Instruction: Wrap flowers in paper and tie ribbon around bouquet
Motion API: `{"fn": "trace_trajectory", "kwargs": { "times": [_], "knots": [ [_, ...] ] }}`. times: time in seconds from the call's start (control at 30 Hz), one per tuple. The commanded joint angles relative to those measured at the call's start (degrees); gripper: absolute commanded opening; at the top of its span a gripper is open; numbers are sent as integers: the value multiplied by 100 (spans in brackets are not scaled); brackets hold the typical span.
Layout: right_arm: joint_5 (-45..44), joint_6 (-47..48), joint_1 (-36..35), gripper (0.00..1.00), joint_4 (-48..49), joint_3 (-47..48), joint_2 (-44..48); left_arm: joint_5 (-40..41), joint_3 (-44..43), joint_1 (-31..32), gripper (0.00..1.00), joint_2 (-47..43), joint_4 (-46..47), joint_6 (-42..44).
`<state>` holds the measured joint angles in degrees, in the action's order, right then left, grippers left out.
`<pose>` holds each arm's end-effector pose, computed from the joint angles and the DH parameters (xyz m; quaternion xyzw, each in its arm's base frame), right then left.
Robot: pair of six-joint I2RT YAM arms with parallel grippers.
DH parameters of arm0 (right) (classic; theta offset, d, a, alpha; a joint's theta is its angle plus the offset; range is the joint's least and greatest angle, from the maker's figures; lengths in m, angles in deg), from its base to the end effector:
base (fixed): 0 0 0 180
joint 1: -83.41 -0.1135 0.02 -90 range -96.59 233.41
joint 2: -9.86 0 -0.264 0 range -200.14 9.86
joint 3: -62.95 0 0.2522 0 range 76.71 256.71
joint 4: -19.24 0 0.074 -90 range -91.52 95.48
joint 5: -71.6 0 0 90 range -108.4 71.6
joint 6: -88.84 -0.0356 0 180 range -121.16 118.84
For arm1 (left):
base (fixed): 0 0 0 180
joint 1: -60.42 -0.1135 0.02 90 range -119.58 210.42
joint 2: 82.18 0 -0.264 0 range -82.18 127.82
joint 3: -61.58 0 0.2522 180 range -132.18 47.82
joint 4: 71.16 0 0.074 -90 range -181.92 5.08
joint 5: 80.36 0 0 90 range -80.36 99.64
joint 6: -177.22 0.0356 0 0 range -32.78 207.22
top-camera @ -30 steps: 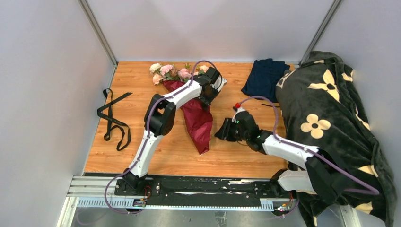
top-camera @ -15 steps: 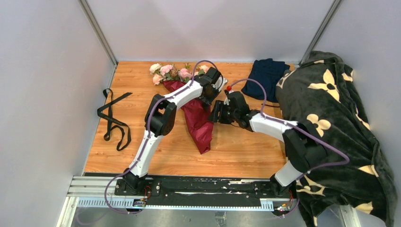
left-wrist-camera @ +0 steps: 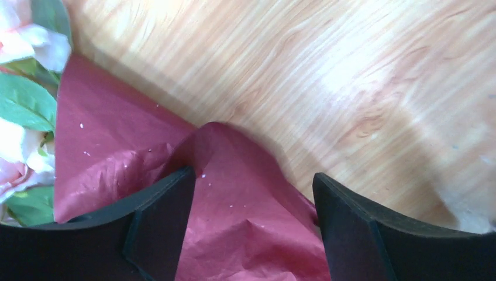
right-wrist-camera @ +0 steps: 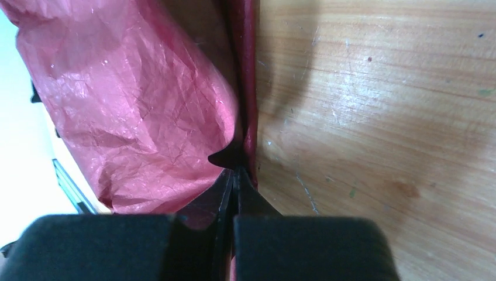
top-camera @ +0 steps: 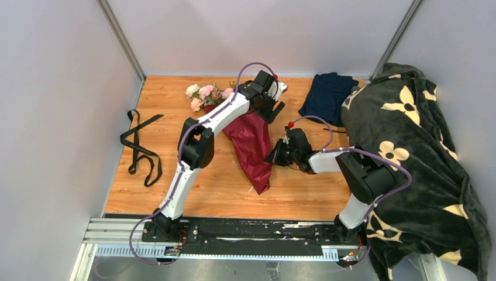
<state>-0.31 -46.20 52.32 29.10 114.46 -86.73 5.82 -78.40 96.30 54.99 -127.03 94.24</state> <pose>0.2653 0.1729 0.1350 0.0347 0.8791 0.3900 0.2716 0.4291 -0.3133 0.2178 0.3565 0.8784 -0.1095 0.2988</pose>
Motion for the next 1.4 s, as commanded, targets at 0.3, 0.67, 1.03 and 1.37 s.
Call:
{"fn": "trace_trajectory", "kwargs": {
  "times": [0.3,0.67,1.03,1.37],
  "knots": [
    [-162,-618,-624,0,290,-1105,-105,-216,2454,60,65,-2857,-386,1291],
    [-1145,-1745,-2909,0,-475,-1322,1028,-1092,5258,88,59,-3500,-134,1530],
    [-1774,338,-2314,28,-4057,-48,3392,-663,5769,112,64,-3074,915,1225],
    [-629,168,-1029,0,-1478,-243,2927,-473,5646,112,67,-3051,1125,1192]
  ]
}}
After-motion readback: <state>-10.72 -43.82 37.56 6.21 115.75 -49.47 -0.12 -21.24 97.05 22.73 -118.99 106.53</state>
